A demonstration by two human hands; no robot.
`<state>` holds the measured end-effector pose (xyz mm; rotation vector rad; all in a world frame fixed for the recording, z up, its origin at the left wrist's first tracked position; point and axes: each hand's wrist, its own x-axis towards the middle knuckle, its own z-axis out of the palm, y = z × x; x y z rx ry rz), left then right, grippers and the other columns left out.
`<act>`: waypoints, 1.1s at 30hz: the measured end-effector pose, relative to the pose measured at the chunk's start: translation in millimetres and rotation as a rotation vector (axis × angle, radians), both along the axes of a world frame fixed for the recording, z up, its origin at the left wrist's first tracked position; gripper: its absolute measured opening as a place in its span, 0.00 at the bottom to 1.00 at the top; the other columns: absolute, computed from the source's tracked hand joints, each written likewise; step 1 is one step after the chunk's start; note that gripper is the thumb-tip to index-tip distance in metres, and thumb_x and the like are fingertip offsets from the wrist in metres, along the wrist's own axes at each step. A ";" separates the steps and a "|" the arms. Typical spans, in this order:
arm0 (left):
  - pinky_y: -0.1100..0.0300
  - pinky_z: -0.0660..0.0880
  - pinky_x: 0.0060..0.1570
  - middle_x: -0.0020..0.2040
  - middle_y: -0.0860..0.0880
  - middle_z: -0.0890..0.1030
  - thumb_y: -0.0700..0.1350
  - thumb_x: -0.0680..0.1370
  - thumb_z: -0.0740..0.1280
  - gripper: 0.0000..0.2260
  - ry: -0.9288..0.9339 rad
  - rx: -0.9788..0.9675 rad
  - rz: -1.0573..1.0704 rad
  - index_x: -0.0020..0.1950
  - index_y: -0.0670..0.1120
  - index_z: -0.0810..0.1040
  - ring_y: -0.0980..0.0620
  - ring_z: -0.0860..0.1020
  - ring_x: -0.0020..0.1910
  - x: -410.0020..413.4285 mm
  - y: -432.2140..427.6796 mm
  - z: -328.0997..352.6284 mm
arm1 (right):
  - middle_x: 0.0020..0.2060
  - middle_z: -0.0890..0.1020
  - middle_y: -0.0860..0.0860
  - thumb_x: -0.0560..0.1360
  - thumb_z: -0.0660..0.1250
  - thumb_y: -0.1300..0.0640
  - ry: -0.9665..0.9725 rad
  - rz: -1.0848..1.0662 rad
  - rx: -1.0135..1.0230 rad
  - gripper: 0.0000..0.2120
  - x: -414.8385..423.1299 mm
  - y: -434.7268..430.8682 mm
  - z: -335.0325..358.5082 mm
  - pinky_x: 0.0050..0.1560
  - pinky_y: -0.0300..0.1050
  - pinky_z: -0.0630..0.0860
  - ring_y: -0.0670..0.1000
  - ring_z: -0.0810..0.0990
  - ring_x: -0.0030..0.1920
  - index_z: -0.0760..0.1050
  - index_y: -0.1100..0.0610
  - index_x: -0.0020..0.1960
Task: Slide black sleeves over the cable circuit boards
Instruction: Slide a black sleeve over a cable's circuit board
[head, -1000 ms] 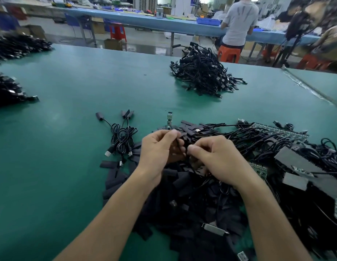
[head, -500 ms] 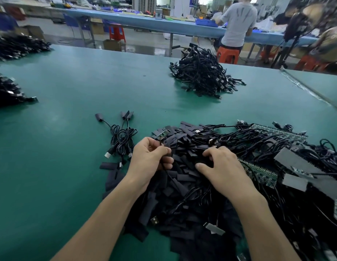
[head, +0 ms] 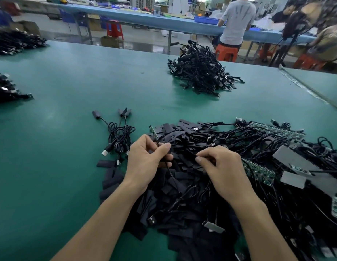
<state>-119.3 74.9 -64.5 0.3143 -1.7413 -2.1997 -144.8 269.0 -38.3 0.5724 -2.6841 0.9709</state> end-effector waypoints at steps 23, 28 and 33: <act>0.62 0.79 0.34 0.37 0.48 0.83 0.37 0.82 0.64 0.07 0.008 -0.086 -0.132 0.57 0.39 0.81 0.52 0.83 0.35 1.4 -0.5 -1.5 | 0.45 0.84 0.40 0.71 0.77 0.60 0.061 0.067 -0.169 0.13 0.7 1.3 -11.6 0.48 0.28 0.74 0.39 0.81 0.49 0.84 0.52 0.55; 0.64 0.79 0.37 0.39 0.49 0.85 0.37 0.82 0.63 0.10 -0.008 -0.251 -0.221 0.61 0.41 0.80 0.53 0.83 0.36 4.7 -5.3 -1.8 | 0.48 0.84 0.41 0.71 0.77 0.59 0.039 0.074 -0.174 0.17 1.0 2.5 -11.7 0.47 0.27 0.73 0.37 0.80 0.50 0.83 0.50 0.58; 0.63 0.78 0.39 0.40 0.52 0.83 0.37 0.82 0.63 0.15 0.046 -0.462 -0.244 0.66 0.50 0.78 0.54 0.80 0.36 6.3 -10.4 -6.2 | 0.44 0.84 0.40 0.69 0.79 0.56 0.009 0.051 -0.194 0.16 0.1 4.6 -13.7 0.46 0.28 0.74 0.35 0.80 0.45 0.84 0.51 0.56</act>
